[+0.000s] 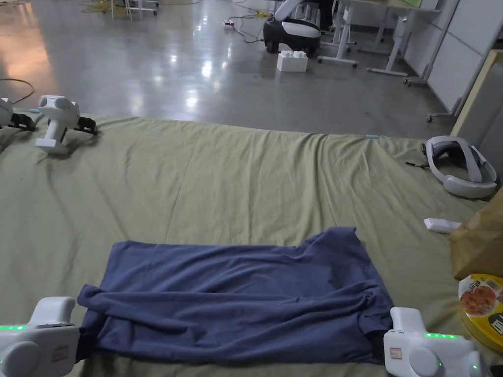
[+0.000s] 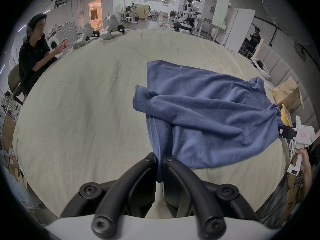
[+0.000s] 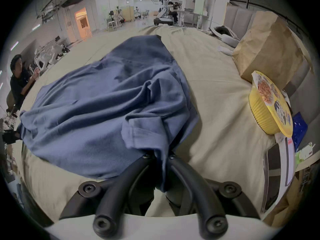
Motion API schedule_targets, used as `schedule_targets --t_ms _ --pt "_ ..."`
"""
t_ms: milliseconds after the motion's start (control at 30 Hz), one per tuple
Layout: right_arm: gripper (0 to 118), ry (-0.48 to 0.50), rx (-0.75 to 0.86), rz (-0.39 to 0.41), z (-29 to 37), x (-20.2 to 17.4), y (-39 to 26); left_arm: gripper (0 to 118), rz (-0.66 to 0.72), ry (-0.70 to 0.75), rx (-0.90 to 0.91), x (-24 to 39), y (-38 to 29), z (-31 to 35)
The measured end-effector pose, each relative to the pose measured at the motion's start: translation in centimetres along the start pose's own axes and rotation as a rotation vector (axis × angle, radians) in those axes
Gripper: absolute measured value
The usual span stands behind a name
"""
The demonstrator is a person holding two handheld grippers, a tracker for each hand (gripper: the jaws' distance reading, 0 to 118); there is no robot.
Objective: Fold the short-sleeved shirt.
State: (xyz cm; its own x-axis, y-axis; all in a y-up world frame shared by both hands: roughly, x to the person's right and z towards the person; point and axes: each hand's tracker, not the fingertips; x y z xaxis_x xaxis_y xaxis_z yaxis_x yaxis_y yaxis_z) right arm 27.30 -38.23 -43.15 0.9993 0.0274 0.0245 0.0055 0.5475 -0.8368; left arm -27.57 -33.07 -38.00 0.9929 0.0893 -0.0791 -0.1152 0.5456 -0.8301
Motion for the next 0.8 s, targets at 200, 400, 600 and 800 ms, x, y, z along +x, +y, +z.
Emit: schedule_targets --t_ms 200,400,600,800 --pt "11 -0.038 0.047 0.049 3.0 -0.3 0.9 8 0.003 -0.033 0.032 -0.7 1.3 1.8" --pt "11 -0.049 0.112 0.055 8.1 -0.2 2.0 8 -0.009 -0.048 0.096 -0.9 2.7 5.9" --pt "11 -0.034 0.084 0.054 11.1 0.2 -1.3 8 -0.014 -0.033 0.089 -2.3 0.5 8.0" --pt "11 -0.031 -0.01 0.069 11.6 -0.2 -6.7 8 -0.019 -0.017 -0.011 -3.4 -4.8 7.6"
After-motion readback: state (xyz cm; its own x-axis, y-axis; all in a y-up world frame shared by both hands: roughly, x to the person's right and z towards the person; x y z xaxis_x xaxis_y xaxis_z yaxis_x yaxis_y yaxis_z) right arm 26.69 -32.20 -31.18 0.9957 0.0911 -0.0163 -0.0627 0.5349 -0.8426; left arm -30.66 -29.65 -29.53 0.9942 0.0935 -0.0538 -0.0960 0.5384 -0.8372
